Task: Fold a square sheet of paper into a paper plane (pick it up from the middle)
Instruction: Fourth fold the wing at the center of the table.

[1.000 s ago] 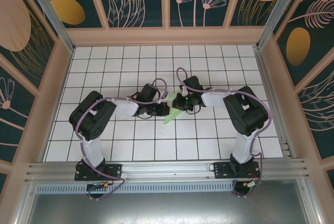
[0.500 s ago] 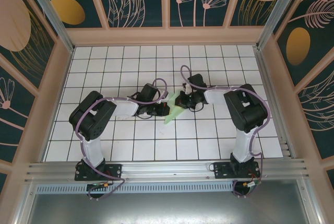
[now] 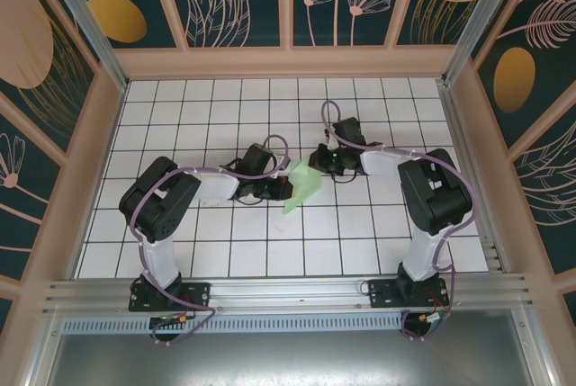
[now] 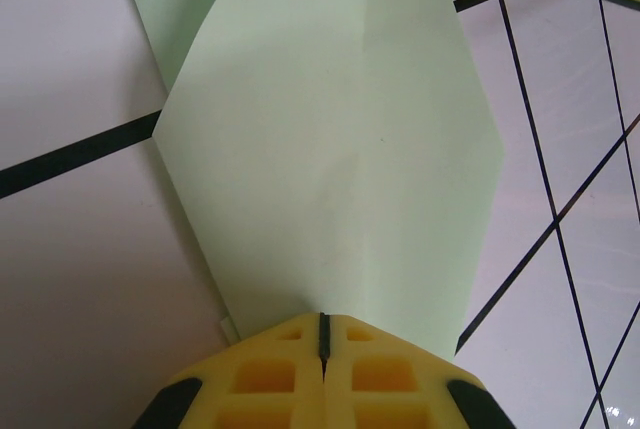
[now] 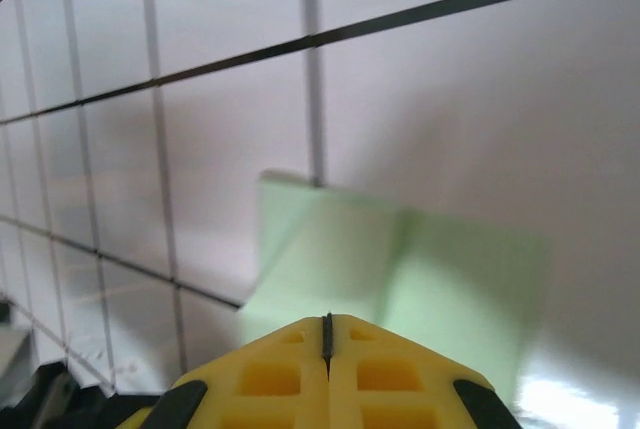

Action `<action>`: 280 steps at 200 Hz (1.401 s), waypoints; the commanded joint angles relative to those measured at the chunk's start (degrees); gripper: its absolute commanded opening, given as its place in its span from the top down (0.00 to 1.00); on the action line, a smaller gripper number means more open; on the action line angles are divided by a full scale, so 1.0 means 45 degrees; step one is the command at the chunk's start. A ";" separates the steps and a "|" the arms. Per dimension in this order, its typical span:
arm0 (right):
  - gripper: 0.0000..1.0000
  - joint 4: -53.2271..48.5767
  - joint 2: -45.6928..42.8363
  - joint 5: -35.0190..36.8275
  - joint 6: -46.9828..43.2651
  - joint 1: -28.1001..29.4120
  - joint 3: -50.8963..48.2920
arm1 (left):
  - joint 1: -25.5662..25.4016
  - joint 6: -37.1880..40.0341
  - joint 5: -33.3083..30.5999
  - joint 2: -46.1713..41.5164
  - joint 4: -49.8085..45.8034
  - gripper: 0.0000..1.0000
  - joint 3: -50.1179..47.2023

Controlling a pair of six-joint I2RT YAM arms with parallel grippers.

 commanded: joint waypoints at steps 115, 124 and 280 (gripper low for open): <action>1.00 0.0932 0.2023 -0.0010 -0.0328 -0.1071 0.0919 | -0.0014 0.0256 -0.0999 0.0933 -0.2639 1.00 -0.0669; 1.00 0.0630 0.2182 0.0037 -0.0420 -0.1237 0.1224 | -0.0023 0.0261 -0.0947 0.0909 -0.2639 1.00 -0.0670; 1.00 0.1653 0.0163 -0.0521 0.1283 0.0680 -0.0772 | -0.0029 0.0106 -0.1050 0.0634 -0.2385 1.00 -0.0539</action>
